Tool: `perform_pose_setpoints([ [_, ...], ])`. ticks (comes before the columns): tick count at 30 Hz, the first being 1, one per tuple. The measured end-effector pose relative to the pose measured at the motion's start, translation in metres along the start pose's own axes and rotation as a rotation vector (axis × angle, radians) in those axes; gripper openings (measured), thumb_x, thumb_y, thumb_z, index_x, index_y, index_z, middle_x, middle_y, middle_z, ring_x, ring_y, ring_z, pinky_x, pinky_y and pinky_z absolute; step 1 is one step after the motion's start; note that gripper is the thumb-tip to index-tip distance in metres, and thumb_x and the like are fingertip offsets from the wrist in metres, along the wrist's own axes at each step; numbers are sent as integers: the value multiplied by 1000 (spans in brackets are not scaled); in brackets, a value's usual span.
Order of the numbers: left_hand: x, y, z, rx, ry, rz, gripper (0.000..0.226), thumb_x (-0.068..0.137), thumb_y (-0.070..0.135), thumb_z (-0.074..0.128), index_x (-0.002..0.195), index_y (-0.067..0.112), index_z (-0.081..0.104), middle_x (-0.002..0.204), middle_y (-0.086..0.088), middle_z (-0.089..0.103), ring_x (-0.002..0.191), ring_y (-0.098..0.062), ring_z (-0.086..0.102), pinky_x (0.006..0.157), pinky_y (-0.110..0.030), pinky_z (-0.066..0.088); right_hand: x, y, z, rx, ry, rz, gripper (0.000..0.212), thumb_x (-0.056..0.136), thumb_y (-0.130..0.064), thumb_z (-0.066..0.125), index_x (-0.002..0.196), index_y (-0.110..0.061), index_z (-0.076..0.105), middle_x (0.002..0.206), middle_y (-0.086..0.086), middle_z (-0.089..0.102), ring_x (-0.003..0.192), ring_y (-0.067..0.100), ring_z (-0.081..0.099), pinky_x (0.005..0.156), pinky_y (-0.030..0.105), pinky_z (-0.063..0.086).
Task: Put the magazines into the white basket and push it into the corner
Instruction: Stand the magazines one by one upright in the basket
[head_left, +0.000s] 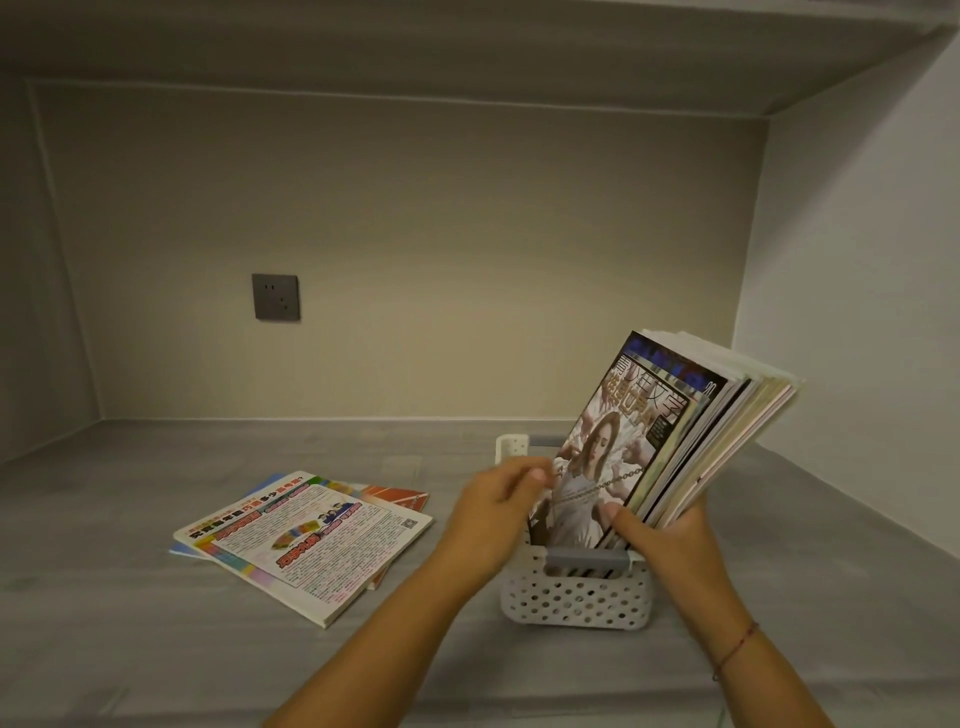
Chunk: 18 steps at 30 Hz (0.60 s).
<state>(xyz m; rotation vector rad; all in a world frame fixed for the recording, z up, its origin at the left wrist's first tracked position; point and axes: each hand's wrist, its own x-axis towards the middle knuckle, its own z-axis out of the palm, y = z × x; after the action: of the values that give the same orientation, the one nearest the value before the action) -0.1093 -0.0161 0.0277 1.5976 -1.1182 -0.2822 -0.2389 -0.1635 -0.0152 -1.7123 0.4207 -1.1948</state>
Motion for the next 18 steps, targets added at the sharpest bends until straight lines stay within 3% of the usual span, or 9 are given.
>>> perform_pose_setpoints([
  [3,-4,-37,-38,37,454,-67,18,96,25,51,109,33,60,110,12,63,95,1,57,77,-16,46,-1,-1,-1,-13,7,32,72,68,-17,78,126,-31,36,105,-19,58,90,-8,57,59,1,44],
  [5,-5,-68,-74,288,652,-326,37,93,35,55,126,18,55,127,-5,58,108,-18,58,85,-32,48,-1,-2,0,-11,11,43,72,69,-18,78,124,-34,35,104,-22,57,85,-14,57,58,0,43],
  [7,-10,-98,-108,592,647,-689,75,86,54,57,142,8,39,145,-18,41,132,-35,39,106,-48,36,-1,-3,0,-6,13,50,73,68,-18,78,124,-35,34,104,-23,56,85,-15,56,61,2,42],
  [10,-23,-126,-139,604,601,-1001,113,75,67,60,150,1,7,156,-24,10,145,-40,7,118,-52,7,-1,-3,1,8,7,54,75,68,-18,78,127,-34,33,108,-20,55,93,-9,52,71,9,41],
  [12,-25,-136,-145,606,606,-1015,121,70,68,64,149,-1,4,155,-27,10,145,-41,6,118,-51,5,0,-3,1,15,6,52,75,69,-18,78,127,-34,33,108,-20,55,95,-8,52,71,8,40],
  [18,-18,-138,-145,647,641,-933,117,64,58,77,145,-3,18,149,-27,28,138,-42,28,113,-50,25,-1,-4,1,6,6,53,76,68,-19,78,129,-32,33,108,-20,55,94,-7,52,71,10,40],
])
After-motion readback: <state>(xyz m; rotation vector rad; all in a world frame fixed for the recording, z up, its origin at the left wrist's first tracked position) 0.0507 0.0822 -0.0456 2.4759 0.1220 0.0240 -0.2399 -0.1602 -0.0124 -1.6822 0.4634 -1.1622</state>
